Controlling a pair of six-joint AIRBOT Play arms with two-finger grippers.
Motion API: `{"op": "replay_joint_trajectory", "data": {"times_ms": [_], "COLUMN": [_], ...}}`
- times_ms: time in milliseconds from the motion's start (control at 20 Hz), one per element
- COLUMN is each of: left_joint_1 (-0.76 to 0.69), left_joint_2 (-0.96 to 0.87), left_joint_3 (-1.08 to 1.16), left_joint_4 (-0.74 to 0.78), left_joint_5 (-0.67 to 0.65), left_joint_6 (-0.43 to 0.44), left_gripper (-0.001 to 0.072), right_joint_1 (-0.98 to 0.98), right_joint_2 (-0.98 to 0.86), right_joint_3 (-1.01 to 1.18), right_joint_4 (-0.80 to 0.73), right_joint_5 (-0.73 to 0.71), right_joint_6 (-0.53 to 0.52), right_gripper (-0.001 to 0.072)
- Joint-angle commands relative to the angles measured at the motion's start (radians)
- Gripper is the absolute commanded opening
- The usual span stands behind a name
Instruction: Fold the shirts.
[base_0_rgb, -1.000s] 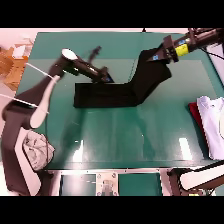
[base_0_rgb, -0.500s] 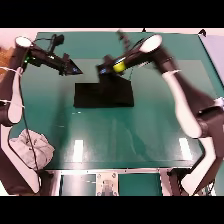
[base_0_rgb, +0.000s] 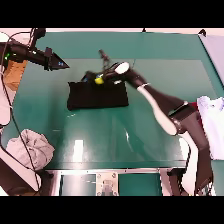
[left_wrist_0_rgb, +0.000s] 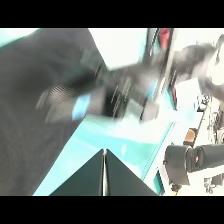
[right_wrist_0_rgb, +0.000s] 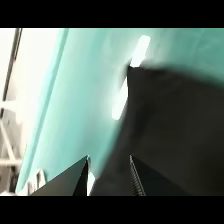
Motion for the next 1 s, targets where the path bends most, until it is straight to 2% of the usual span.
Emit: {"op": "replay_joint_trajectory", "data": {"times_ms": [0,50,100,200,300,500,750,800,850,900,950], "left_joint_1": [0.005,0.005,0.005,0.005,0.005,0.005,0.005,0.005,0.005,0.005,0.005], "left_joint_2": [0.002,0.002,0.002,0.002,0.002,0.002,0.002,0.002,0.002,0.002,0.002], "left_joint_3": [0.001,0.001,0.001,0.001,0.001,0.001,0.001,0.001,0.001,0.001,0.001], "left_joint_4": [0.003,0.003,0.003,0.003,0.003,0.003,0.024,0.04,0.069,0.097,0.127], "left_joint_5": [-0.01,-0.01,-0.01,-0.008,0.001,0.037,0.064,0.072,0.084,0.092,0.099], "left_joint_6": [0.003,0.003,0.003,0.003,0.003,-0.002,-0.002,-0.002,-0.002,-0.008,-0.011], "left_gripper": [0.0021,0.0021,0.0021,0.0021,0.0022,0.0021,0.0021,0.0021,0.002,0.002,0.002], "right_joint_1": [-0.197,-0.253,-0.304,-0.373,-0.392,-0.329,-0.216,-0.207,-0.202,-0.202,-0.203], "right_joint_2": [0.054,0.068,0.078,0.078,0.078,0.069,0.022,0.021,0.022,0.023,0.024], "right_joint_3": [0.0,0.0,0.0,-0.017,-0.087,-0.222,-0.232,-0.232,-0.227,-0.215,-0.194], "right_joint_4": [-0.076,-0.122,-0.186,-0.301,-0.324,-0.323,-0.252,-0.233,-0.207,-0.185,-0.175], "right_joint_5": [0.275,0.343,0.407,0.502,0.509,0.374,0.265,0.245,0.234,0.233,0.24], "right_joint_6": [0.031,0.055,0.088,0.156,0.177,0.176,0.176,0.176,0.162,0.151,0.151], "right_gripper": [0.0298,0.0302,0.0362,0.0591,0.0596,0.06,0.0599,0.0581,0.0255,0.0028,0.0017]}}
